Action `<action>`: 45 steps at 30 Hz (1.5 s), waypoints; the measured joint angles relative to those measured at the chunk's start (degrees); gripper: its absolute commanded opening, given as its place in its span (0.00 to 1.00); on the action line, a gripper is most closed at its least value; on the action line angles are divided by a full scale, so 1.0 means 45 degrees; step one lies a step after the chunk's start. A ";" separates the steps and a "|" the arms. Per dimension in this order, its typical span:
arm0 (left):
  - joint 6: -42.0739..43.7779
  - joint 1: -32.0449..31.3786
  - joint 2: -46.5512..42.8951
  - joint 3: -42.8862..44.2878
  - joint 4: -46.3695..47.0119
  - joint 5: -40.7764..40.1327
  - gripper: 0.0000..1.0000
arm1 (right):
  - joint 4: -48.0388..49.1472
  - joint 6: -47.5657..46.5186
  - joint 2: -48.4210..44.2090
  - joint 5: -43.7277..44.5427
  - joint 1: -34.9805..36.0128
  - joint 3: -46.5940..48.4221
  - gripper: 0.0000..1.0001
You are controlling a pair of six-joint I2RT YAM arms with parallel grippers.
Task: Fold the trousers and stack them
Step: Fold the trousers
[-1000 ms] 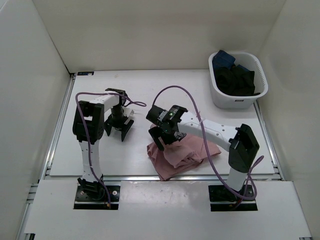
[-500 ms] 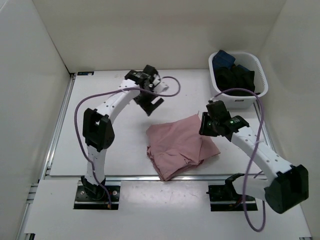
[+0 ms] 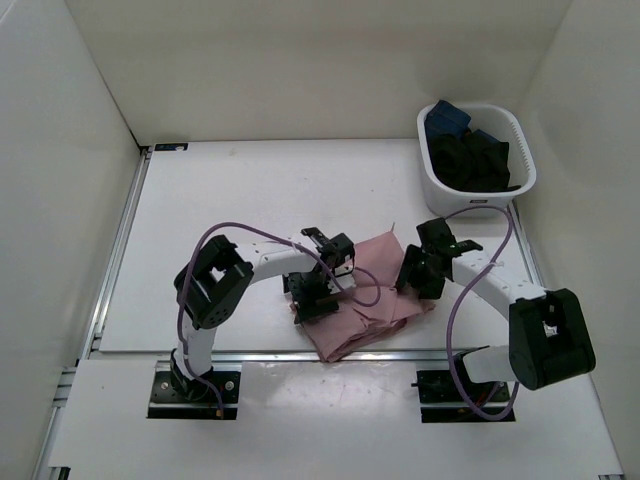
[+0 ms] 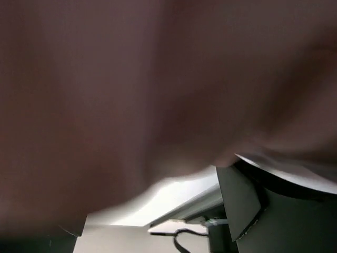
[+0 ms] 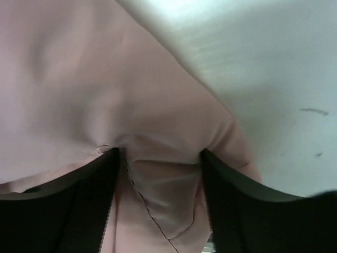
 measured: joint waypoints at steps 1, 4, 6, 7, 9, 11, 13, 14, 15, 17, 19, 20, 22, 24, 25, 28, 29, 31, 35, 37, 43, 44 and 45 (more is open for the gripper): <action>-0.0049 0.0005 0.0000 -0.0325 0.0277 -0.0563 1.00 | 0.0175 0.0131 0.0160 -0.0131 -0.0005 -0.0151 0.44; -0.0136 0.0131 -0.0015 -0.0816 0.1001 -0.1870 1.00 | 0.0729 0.0758 0.0204 -0.0646 -0.0039 -0.0738 0.35; -0.0024 0.0374 -0.0053 -0.0763 0.1297 -0.2526 1.00 | 0.1127 0.1413 0.0029 -0.1064 -0.0126 -0.1059 0.35; 0.0092 0.0583 -0.0058 -0.0719 0.1457 -0.2788 1.00 | 0.1355 0.1817 -0.0078 -0.1273 -0.0141 -0.1234 0.35; 0.0379 0.1248 -0.0058 -0.0583 0.1904 -0.3259 1.00 | 0.1695 0.2662 -0.0146 -0.1593 -0.0112 -0.1433 0.35; 0.0797 0.2021 -0.0049 -0.0413 0.2531 -0.3638 1.00 | 0.1933 0.3614 -0.0136 -0.1812 0.0015 -0.1486 0.35; 0.1282 0.2754 -0.0015 -0.0180 0.3298 -0.3929 1.00 | 0.2127 0.4507 -0.0083 -0.2001 0.0194 -0.1486 0.40; 0.1515 0.3079 -0.0015 -0.0053 0.3580 -0.4056 1.00 | 0.2147 0.4906 -0.0044 -0.2074 0.0287 -0.1438 0.45; 0.1768 0.3405 -0.0015 0.0117 0.3842 -0.4177 1.00 | 0.2011 0.5202 0.0000 -0.2098 0.0374 -0.1302 0.50; 0.2229 0.3993 -0.0015 0.0544 0.4250 -0.4367 1.00 | 0.1472 0.5610 0.0049 -0.1991 0.0568 -0.0767 0.62; 0.2618 0.4405 -0.0107 0.0908 0.4585 -0.4566 1.00 | 0.0559 0.5566 0.0049 -0.1753 0.0699 0.0121 0.81; 0.2773 0.4541 -0.0243 0.0981 0.4731 -0.4629 1.00 | 0.0078 0.5367 0.0049 -0.1588 0.0743 0.0685 0.85; 0.3036 0.4677 -0.0753 0.1015 0.4799 -0.4770 1.00 | -0.0933 0.4818 0.0049 -0.1185 0.0772 0.1957 0.90; 0.3099 0.4571 -0.1472 0.1015 0.4668 -0.4750 1.00 | -0.1710 0.4114 0.0044 -0.0724 0.0763 0.3094 0.88; 0.3075 0.4430 -0.1919 0.1030 0.4556 -0.4673 1.00 | -0.1943 0.3774 0.0044 -0.0491 0.0748 0.3599 0.85; 0.2744 0.3653 -0.3084 0.1156 0.4095 -0.3968 1.00 | -0.2346 0.2929 0.0097 0.0112 0.0636 0.4653 0.64; 0.2550 0.3264 -0.3415 0.1161 0.3978 -0.3580 1.00 | -0.2322 0.2662 0.0204 0.0243 0.0573 0.4954 0.60; 0.2186 0.2560 -0.3721 0.1049 0.3891 -0.2895 1.00 | -0.2249 0.2283 0.0782 0.0301 0.0461 0.5532 0.36; 0.1535 0.1345 -0.3691 -0.0267 0.3939 -0.1632 1.00 | -0.1292 0.1991 0.2997 -0.0073 0.0243 0.6334 0.10; 0.1336 0.1015 -0.3453 -0.1302 0.3983 -0.1282 1.00 | -0.0646 0.2157 0.4284 -0.0476 0.0112 0.6314 0.04; 0.0913 0.0738 -0.3167 -0.3633 0.4784 -0.1545 1.00 | 0.0583 0.3016 0.6722 -0.1146 -0.0427 0.5999 0.00; 0.0879 0.0627 -0.3181 -0.3745 0.4988 -0.1715 1.00 | 0.0670 0.3070 0.6771 -0.1073 -0.0466 0.6067 0.00; 0.0860 0.0481 -0.3230 -0.3852 0.5129 -0.1880 1.00 | 0.0782 0.3128 0.6771 -0.0933 -0.0486 0.6135 0.00</action>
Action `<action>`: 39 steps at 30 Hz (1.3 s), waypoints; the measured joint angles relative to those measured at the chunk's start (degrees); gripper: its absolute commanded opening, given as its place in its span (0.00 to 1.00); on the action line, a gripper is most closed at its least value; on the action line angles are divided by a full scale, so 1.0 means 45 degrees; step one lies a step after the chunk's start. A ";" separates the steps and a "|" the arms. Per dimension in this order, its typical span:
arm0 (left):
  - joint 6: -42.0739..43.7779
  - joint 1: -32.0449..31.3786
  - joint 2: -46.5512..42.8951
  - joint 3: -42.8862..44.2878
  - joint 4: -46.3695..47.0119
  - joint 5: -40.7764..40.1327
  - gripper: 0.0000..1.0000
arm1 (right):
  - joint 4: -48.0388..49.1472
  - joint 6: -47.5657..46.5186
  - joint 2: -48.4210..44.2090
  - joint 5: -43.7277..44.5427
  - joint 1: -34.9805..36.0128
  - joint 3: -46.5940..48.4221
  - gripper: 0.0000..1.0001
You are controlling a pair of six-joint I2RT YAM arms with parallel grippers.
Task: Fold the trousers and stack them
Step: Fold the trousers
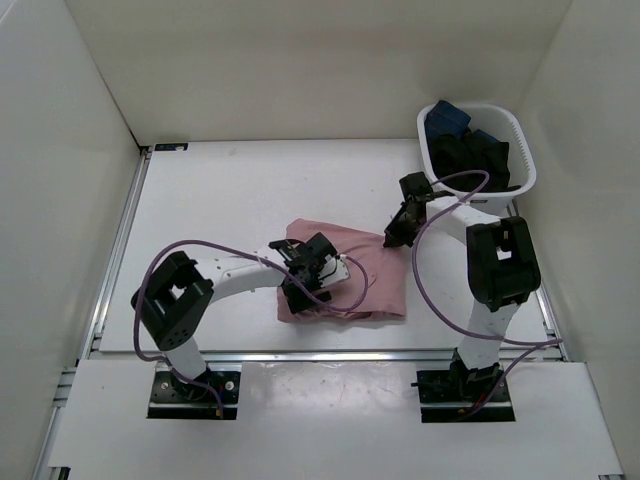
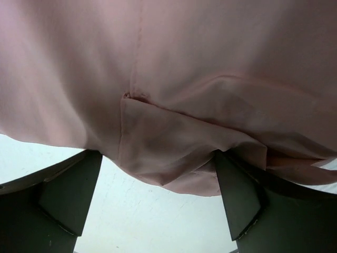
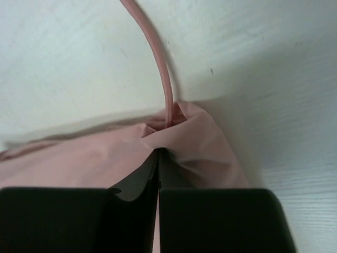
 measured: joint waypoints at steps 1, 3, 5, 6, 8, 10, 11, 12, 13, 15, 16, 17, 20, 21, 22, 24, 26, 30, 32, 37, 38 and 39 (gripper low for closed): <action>-0.0005 -0.0160 -0.0063 -0.0107 0.0112 -0.0233 1.00 | 0.0087 0.0049 0.0000 0.0146 -0.0010 0.0063 0.00; 0.0010 -0.0447 -0.0189 -0.0325 0.0359 -0.0636 1.00 | 0.0287 0.0155 0.0005 0.0452 -0.0010 0.0214 0.00; 0.0053 -0.0680 -0.0311 -0.0515 0.0554 -0.0991 1.00 | 0.0398 0.0185 0.0010 0.0636 -0.0044 0.0355 0.00; 0.0078 -0.0763 -0.0374 -0.0593 0.0631 -0.1132 1.00 | 0.0442 0.0189 0.0029 0.0709 -0.0049 0.0457 0.00; 0.0092 -0.0845 -0.0476 -0.0724 0.0767 -0.1370 1.00 | 0.0471 0.0097 0.0034 0.0835 -0.0073 0.0641 0.00; 0.0092 -0.0889 -0.0559 -0.0753 0.0792 -0.1579 1.00 | 0.0481 -0.0121 0.0034 0.0869 -0.0097 0.0777 0.00; 0.0097 -0.0908 -0.0602 -0.0743 0.0753 -0.1642 1.00 | 0.0495 -0.0262 0.0015 0.0889 -0.0097 0.0801 0.03; 0.0097 -0.0918 -0.0627 -0.0704 0.0656 -0.1685 1.00 | 0.0486 -0.0461 -0.0039 0.0899 -0.0102 0.0801 0.09; 0.0097 -0.0918 -0.0636 -0.0578 0.0461 -0.1739 1.00 | 0.0452 -0.0602 -0.0151 0.0928 -0.0102 0.0797 0.13; 0.0053 -0.0899 -0.0641 -0.0068 -0.0078 -0.1739 1.00 | 0.0243 -0.1044 -0.0597 0.0937 -0.0102 0.0797 0.31; -0.0010 -0.0845 -0.0641 0.0267 -0.0330 -0.1676 1.00 | 0.0107 -0.1219 -0.0923 0.1025 -0.0097 0.0797 0.42; -0.0083 -0.0782 -0.0665 0.0714 -0.0534 -0.1554 1.00 | -0.0019 -0.1588 -0.1409 0.1083 -0.0087 0.0797 0.56; -0.0471 -0.0364 -0.0816 0.2395 -0.1054 -0.1112 1.00 | -0.0432 -0.2574 -0.3162 0.1258 -0.0131 0.0797 0.98; -0.0622 -0.0117 -0.0860 0.3109 -0.1122 -0.0971 1.00 | -0.0690 -0.2929 -0.3789 0.1277 -0.0185 0.0835 0.98; -0.0782 0.0175 -0.0903 0.3891 -0.1200 -0.0831 1.00 | -0.1059 -0.3313 -0.4318 0.1287 -0.0257 0.0981 0.99; -0.1039 0.0772 -0.0986 0.5294 -0.1297 -0.0636 1.00 | -0.2001 -0.3993 -0.5027 0.1297 -0.0559 0.1603 0.99; -0.1292 0.1486 -0.1205 0.6407 -0.1365 -0.0350 1.00 | -0.3021 -0.4609 -0.5285 0.1277 -0.1049 0.2438 0.99; -0.1855 0.3643 -0.2166 0.7048 -0.1457 0.0253 1.00 | -0.4789 -0.5362 -0.5581 0.1229 -0.2137 0.3230 0.99; -0.2137 0.5464 -0.2555 0.6985 -0.1530 0.0466 1.00 | -0.5610 -0.5552 -0.5974 0.1243 -0.2744 0.3181 0.99; -0.2837 1.0506 -0.2885 0.5756 -0.1656 0.0063 1.00 | -0.6693 -0.6183 -0.7611 0.1316 -0.4891 0.2589 0.99; -0.2992 1.1288 -0.2885 0.5387 -0.1841 -0.0029 1.00 | -0.6892 -0.6309 -0.7844 0.1438 -0.5396 0.2550 0.99; -0.3123 1.1973 -0.2900 0.4945 -0.1977 -0.0092 1.00 | -0.7028 -0.6421 -0.7980 0.1603 -0.5775 0.2531 0.99</action>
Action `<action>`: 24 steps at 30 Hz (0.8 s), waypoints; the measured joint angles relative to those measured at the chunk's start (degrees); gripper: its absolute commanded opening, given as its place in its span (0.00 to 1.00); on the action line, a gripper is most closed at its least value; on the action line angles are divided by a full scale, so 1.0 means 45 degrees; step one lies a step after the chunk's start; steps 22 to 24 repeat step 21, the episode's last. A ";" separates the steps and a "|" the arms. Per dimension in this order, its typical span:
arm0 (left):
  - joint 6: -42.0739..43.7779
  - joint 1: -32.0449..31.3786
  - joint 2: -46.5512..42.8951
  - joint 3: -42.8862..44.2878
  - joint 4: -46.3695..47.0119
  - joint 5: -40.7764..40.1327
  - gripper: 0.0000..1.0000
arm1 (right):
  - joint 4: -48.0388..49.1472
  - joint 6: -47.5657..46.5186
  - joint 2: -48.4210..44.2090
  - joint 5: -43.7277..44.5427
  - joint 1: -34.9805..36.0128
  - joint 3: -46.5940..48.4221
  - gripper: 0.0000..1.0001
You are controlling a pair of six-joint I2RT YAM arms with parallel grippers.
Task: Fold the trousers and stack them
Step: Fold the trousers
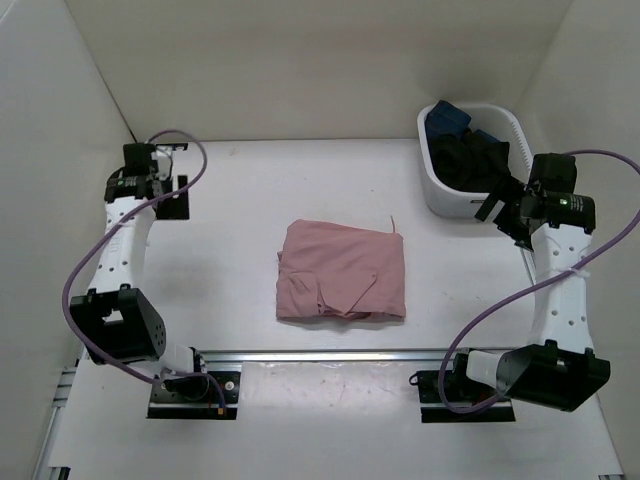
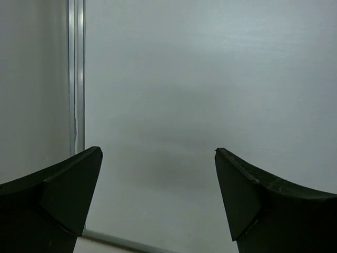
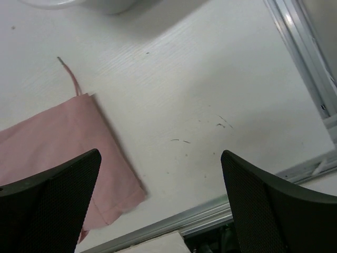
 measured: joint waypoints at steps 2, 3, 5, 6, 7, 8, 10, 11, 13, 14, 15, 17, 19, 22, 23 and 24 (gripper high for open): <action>-0.0223 0.1112 -0.0092 -0.0894 -0.0369 0.0005 1.00 | -0.0267 -0.0151 -0.0087 0.0282 -0.0330 -0.0034 0.99; -0.0321 0.1603 -0.0151 -0.1297 -0.0539 0.0102 1.00 | -0.0325 -0.0194 -0.0068 0.0316 -0.0330 -0.0068 0.99; -0.0452 0.2404 -0.0282 -0.1880 -0.0928 0.0204 1.00 | -0.0437 -0.0257 -0.0024 0.0355 -0.0306 -0.0141 0.99; -0.0529 0.2691 -0.0359 -0.2025 -0.1117 0.0223 1.00 | -0.0505 -0.0291 0.0000 0.0359 -0.0291 -0.0151 0.99; -0.0583 0.2875 -0.0442 -0.2089 -0.1268 0.0248 1.00 | -0.0534 -0.0316 0.0010 0.0389 -0.0291 -0.0160 0.99; -0.0631 0.2973 -0.0534 -0.2103 -0.1394 0.0253 1.00 | -0.0549 -0.0330 0.0015 0.0452 -0.0291 -0.0165 0.99; -0.0685 0.2987 -0.0806 -0.2103 -0.1472 0.0282 1.00 | -0.0563 -0.0350 0.0015 0.0568 -0.0291 -0.0165 0.99; -0.0695 0.2973 -0.0967 -0.2103 -0.1481 0.0311 1.00 | -0.0563 -0.0364 0.0010 0.0612 -0.0291 -0.0165 0.99; -0.0738 0.2963 -0.1243 -0.2103 -0.1481 0.0364 1.00 | -0.0568 -0.0379 -0.0015 0.0685 -0.0291 -0.0165 0.99; -0.0777 0.2958 -0.1345 -0.2098 -0.1481 0.0393 1.00 | -0.0568 -0.0379 -0.0044 0.0733 -0.0291 -0.0165 0.99; -0.0797 0.2958 -0.1409 -0.2098 -0.1486 0.0403 1.00 | -0.0573 -0.0384 -0.0083 0.0797 -0.0291 -0.0165 0.99; -0.0835 0.2958 -0.1428 -0.2098 -0.1515 0.0457 1.00 | -0.0578 -0.0384 -0.0180 0.0923 -0.0291 -0.0170 0.99; -0.0869 0.2958 -0.1423 -0.2098 -0.1574 0.0486 1.00 | -0.0597 -0.0384 -0.0321 0.1010 -0.0291 -0.0189 0.99; -0.0879 0.2958 -0.1423 -0.2098 -0.1622 0.0486 1.00 | -0.0612 -0.0408 -0.0481 0.1078 -0.0291 -0.0214 0.99; -0.0879 0.2958 -0.1423 -0.2098 -0.1622 0.0486 1.00 | -0.0612 -0.0408 -0.0481 0.1078 -0.0291 -0.0214 0.99; -0.0879 0.2958 -0.1423 -0.2098 -0.1622 0.0486 1.00 | -0.0612 -0.0408 -0.0481 0.1078 -0.0291 -0.0214 0.99</action>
